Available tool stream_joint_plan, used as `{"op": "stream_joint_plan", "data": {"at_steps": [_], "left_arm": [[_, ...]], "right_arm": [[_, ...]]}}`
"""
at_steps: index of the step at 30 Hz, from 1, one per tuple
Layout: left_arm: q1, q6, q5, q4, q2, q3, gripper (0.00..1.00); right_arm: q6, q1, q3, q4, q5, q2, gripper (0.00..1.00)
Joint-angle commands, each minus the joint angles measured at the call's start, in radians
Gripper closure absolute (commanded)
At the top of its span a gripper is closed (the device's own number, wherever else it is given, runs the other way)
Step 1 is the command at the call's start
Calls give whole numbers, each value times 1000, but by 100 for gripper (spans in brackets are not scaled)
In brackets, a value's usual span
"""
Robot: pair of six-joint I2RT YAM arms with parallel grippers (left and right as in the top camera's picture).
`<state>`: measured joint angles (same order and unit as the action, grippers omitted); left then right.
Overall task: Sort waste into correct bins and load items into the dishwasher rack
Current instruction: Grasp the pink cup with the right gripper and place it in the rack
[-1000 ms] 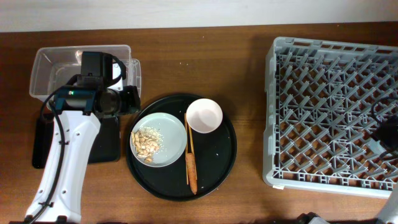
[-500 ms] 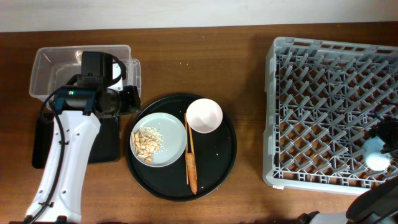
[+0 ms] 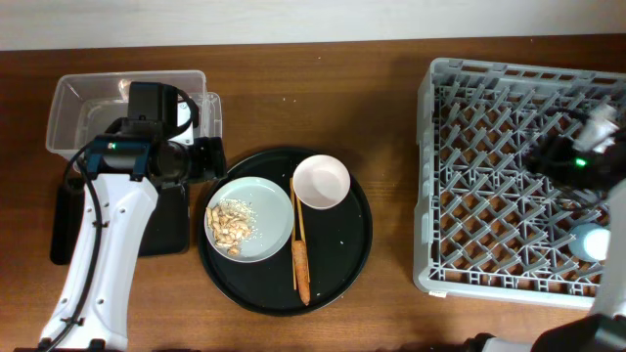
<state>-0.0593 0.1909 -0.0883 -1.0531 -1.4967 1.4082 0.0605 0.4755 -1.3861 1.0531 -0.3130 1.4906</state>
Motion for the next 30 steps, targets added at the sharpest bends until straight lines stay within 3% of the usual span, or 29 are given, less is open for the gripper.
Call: {"op": "stream_joint_plan", "data": {"at_steps": [1,4,6,8,14,16,18,19,22,24,26,30], "left_arm": [[5,-10,8,-16,6,0,19],[5,-10,7,-40,6,-1,18],[5,-10,7,-40,6,-1,18],[5,-9,7,-41,6,-1,18],[5,-9,7,-41,6,-1,18],[5,-10,7,-41,6,-1,18],[5,-9,7,-41,6,-1,18],[5,-9,7,-41,6,-1,18],[5,-10,7,-41,6,-1,18],[5,-10,7,-40,6,-1,18],[5,-9,7,-40,6,-1,18],[5,-9,7,-40,6,-1,18]], "right_arm": [[-135,-303,-17,-30,-50,6,27],[-119,-570,-17,-124,-45,88,27],[-68,-670,-17,-179,-45,173,27],[-17,-750,-17,-243,-46,267,29],[110,-868,-17,-349,10,486,48],[114,-869,-16,-354,11,504,64],[114,-867,-16,-352,22,504,90],[114,-867,-17,-351,22,504,96],[113,-854,-61,-283,100,443,96],[101,-763,-193,-137,384,231,96],[55,-601,-223,-134,665,23,96],[23,-374,-222,-199,1065,-30,96]]}}
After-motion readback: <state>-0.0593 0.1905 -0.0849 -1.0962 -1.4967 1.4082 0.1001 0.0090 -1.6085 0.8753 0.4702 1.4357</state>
